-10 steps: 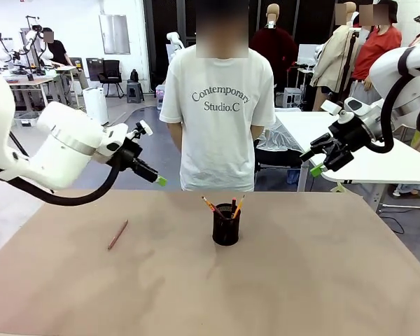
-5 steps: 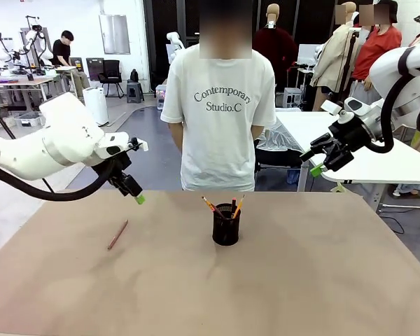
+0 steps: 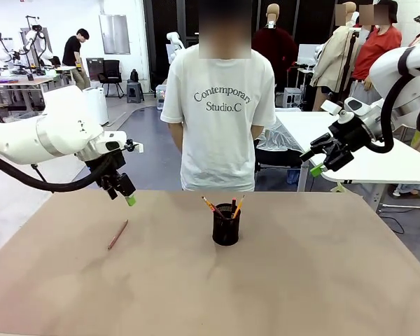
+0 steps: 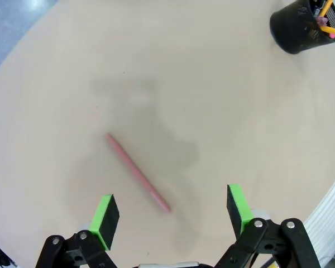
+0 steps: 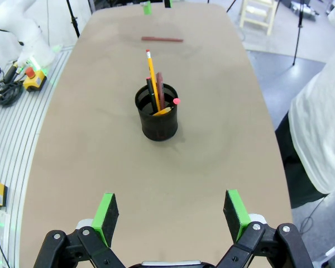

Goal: Place the pens into the pen holder.
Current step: Pick up a writing instrument from the table and place it into the Pen holder.

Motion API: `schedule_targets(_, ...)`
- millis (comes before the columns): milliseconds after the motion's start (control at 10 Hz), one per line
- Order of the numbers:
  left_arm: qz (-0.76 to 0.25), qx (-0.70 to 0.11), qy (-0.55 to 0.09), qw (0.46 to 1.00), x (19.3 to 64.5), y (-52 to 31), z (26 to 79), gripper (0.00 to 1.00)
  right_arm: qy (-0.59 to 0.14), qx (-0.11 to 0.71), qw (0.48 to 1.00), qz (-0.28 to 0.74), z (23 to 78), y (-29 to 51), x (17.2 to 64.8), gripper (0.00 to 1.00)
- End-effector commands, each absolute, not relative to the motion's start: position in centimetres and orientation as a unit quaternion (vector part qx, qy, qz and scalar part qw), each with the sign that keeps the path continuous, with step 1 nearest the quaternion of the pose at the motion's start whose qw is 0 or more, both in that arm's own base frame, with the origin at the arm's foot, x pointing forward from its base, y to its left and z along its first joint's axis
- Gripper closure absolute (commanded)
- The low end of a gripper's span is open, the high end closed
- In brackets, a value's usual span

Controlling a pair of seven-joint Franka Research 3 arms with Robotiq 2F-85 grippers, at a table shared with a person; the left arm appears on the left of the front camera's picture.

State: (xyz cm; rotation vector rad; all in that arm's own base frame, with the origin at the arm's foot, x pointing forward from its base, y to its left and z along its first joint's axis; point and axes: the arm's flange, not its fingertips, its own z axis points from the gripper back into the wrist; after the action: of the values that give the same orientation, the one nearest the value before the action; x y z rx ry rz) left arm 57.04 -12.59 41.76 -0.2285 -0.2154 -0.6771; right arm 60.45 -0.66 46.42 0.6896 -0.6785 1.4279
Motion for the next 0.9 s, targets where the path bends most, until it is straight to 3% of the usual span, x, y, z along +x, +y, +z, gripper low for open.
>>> schedule_targets(0, -0.340, -0.113, -0.103, 0.928, 56.7, -12.8, 41.4, 0.00, -0.300, 0.299, 0.650, 0.631, 46.7, -0.6, 60.4, 0.00)
schedule_targets(300, -0.335, -0.113, -0.104, 0.930, 56.9, -13.0, 41.7, 0.00, -0.300, 0.299, 0.650, 0.631, 46.7, -0.6, 60.4, 0.00)
schedule_targets(400, -0.276, -0.080, -0.076, 0.955, 57.4, -13.9, 40.3, 0.00, -0.300, 0.299, 0.650, 0.631, 46.7, -0.6, 60.4, 0.00)
schedule_targets(800, -0.127, 0.004, -0.087, 0.988, 59.1, -14.4, 37.1, 0.00, -0.300, 0.299, 0.650, 0.631, 46.7, -0.6, 60.4, 0.00)
